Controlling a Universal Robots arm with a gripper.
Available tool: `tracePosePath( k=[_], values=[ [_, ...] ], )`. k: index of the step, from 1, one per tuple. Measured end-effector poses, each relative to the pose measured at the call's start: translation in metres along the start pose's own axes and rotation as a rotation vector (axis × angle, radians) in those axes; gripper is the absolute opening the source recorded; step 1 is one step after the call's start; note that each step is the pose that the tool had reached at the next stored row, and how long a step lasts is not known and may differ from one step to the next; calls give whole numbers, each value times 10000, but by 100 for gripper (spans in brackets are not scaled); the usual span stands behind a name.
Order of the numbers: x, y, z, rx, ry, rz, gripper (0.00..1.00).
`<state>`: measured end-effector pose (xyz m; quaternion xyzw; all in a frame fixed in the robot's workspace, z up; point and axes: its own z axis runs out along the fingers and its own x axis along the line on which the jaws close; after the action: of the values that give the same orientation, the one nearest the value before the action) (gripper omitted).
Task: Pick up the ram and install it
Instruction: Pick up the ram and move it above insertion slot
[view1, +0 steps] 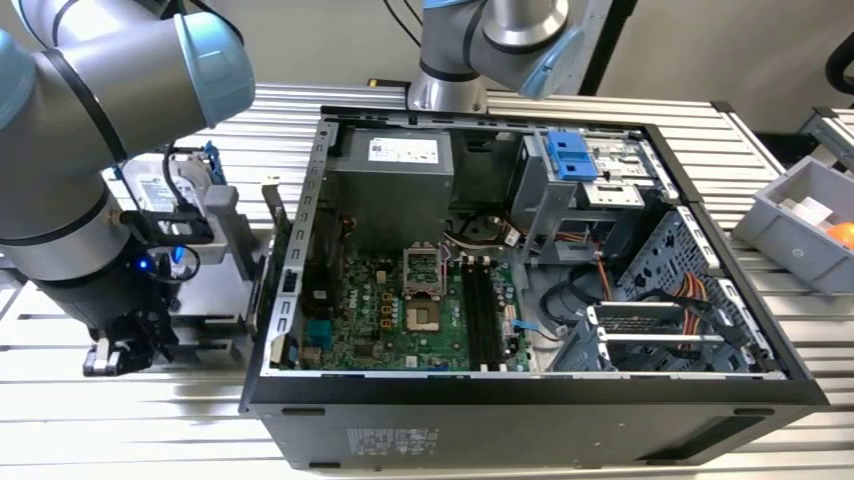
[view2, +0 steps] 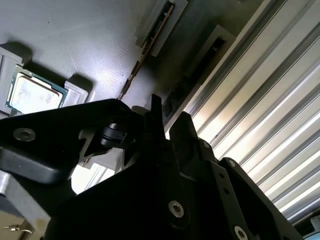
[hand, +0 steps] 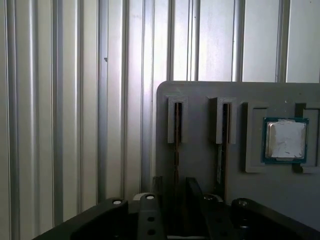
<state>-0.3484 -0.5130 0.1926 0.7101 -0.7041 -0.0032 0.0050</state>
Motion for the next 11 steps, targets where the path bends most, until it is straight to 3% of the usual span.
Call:
tracePosePath(
  k=[11],
  values=[
    [0, 0, 0, 0, 14, 0, 0]
  ],
)
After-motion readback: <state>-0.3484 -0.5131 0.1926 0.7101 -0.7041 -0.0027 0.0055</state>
